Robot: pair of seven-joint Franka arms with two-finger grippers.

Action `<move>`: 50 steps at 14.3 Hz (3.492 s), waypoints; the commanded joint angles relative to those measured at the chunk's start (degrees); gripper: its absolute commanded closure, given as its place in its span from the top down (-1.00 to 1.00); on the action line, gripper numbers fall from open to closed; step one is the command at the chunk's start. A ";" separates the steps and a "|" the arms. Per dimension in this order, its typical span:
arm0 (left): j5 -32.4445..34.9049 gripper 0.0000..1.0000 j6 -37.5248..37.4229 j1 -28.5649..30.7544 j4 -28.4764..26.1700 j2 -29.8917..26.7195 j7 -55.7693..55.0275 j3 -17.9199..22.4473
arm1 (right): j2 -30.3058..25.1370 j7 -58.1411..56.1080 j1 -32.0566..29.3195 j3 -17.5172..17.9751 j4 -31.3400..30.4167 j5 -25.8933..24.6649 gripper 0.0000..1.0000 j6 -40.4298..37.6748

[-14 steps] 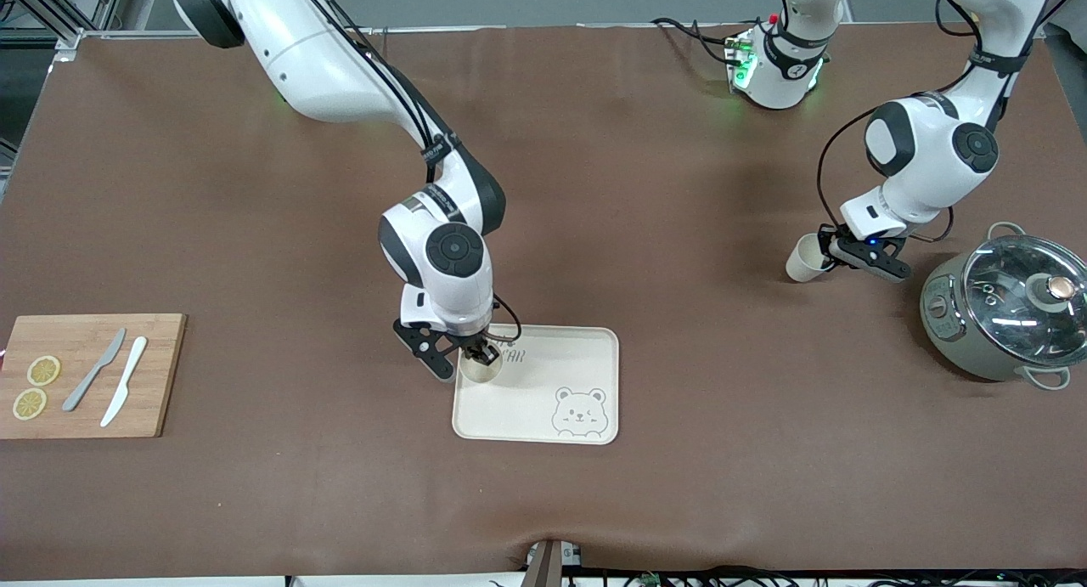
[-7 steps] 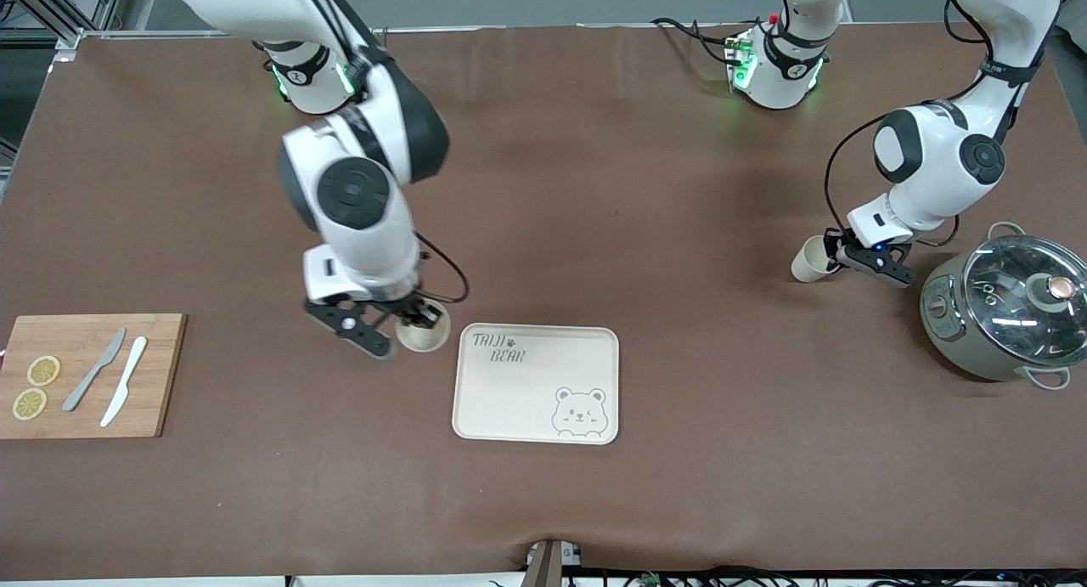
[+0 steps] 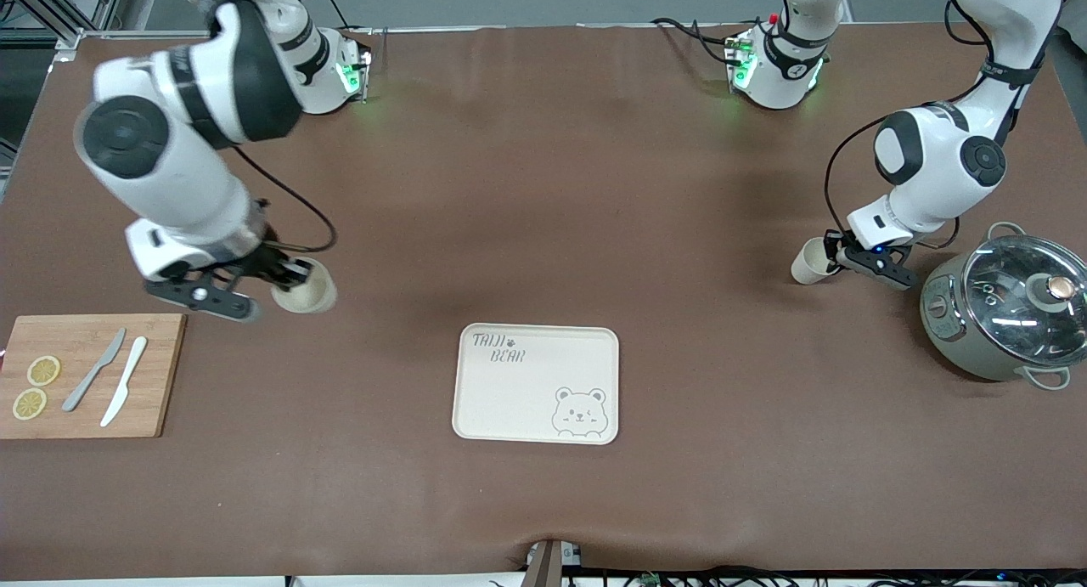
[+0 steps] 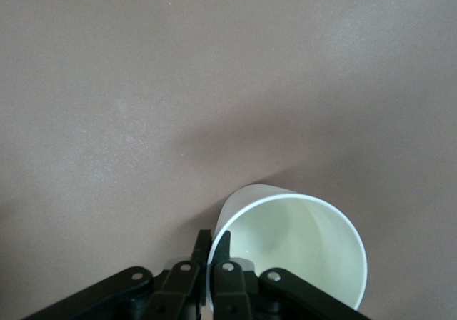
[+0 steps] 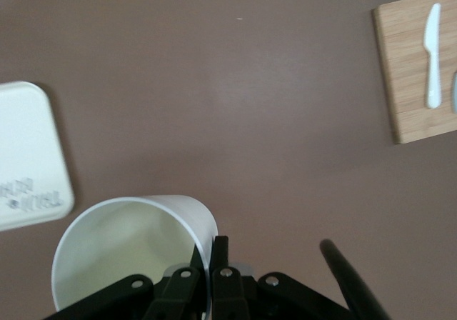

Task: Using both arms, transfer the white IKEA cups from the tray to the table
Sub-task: 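Lift the second cup and carry it toward the cutting board, then lower the right cup beside the board while the left lowers beside the pot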

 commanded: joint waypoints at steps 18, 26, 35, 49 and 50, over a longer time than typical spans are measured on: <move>1.56 0.80 -18.36 0.23 10.24 -7.23 -7.78 -2.86 | 0.45 -34.72 -19.27 0.68 -26.01 13.58 -1.00 35.01; 1.47 1.00 -30.15 0.06 23.43 -5.56 -19.55 -7.34 | 6.52 -34.36 -18.04 0.77 -27.85 13.58 -1.00 45.82; 1.65 1.00 -30.94 -2.93 30.37 -2.58 -31.33 -9.54 | 11.01 -34.19 -17.25 0.85 -29.00 13.58 -1.00 54.35; 6.75 1.00 -38.93 -21.24 39.08 -0.19 -42.86 1.91 | 13.47 -34.10 -16.90 0.85 -30.40 13.67 -1.00 60.16; 6.75 1.00 -39.90 -24.78 40.22 -0.28 -42.86 5.54 | 13.56 -34.10 -16.90 0.85 -30.40 13.58 -1.00 60.16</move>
